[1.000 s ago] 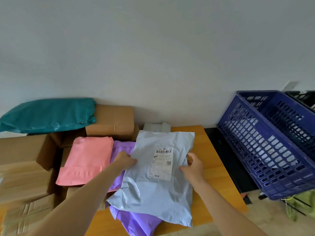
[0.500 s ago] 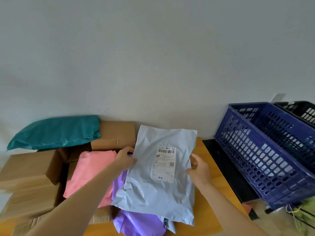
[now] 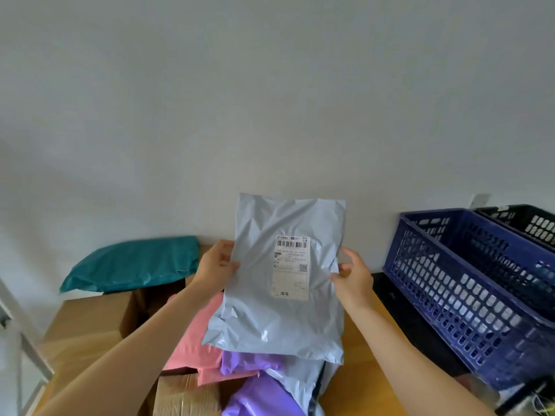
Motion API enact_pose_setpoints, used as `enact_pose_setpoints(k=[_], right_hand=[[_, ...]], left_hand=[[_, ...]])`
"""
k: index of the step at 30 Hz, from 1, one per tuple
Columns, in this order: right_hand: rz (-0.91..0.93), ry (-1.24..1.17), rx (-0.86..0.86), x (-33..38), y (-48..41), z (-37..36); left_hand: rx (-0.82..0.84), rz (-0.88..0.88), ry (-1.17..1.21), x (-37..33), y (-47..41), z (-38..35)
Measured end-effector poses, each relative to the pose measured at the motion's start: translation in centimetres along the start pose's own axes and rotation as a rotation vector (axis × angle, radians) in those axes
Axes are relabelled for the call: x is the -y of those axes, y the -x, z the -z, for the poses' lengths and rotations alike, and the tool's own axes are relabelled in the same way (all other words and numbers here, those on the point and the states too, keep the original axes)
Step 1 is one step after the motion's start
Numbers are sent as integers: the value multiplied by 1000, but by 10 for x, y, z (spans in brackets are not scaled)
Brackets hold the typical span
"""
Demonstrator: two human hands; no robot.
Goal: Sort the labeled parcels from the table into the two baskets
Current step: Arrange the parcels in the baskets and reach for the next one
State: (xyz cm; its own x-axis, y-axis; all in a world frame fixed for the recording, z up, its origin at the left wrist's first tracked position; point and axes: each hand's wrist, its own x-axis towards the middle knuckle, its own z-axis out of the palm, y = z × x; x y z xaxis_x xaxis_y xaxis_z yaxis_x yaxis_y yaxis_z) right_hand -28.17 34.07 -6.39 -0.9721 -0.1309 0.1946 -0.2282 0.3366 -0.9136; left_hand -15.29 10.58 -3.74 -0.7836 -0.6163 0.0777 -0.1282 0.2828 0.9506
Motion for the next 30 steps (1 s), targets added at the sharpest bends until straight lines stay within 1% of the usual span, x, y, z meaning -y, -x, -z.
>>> enact_pose_setpoints(k=[9,14,17,23,25,30], right_hand=[[34,-17,-29,20,22,-11],[4,14,-90,17,43,-3],[-21,52,-156,11,56,12],[-77,100,-262,-10,80,57],[-89,121,-311,-18,92,83],[-93,121,-388,-36,109,132]], left_hand=[[5,-46,-19,-2,13,35],[100,-20,-14,0,14,31],[176,-12,-24,-2,11,15],[318,-60,-36,-6,22,-33],[392,-58,-25,-10,32,-57],[472,-84,-43,-31,57,-101]])
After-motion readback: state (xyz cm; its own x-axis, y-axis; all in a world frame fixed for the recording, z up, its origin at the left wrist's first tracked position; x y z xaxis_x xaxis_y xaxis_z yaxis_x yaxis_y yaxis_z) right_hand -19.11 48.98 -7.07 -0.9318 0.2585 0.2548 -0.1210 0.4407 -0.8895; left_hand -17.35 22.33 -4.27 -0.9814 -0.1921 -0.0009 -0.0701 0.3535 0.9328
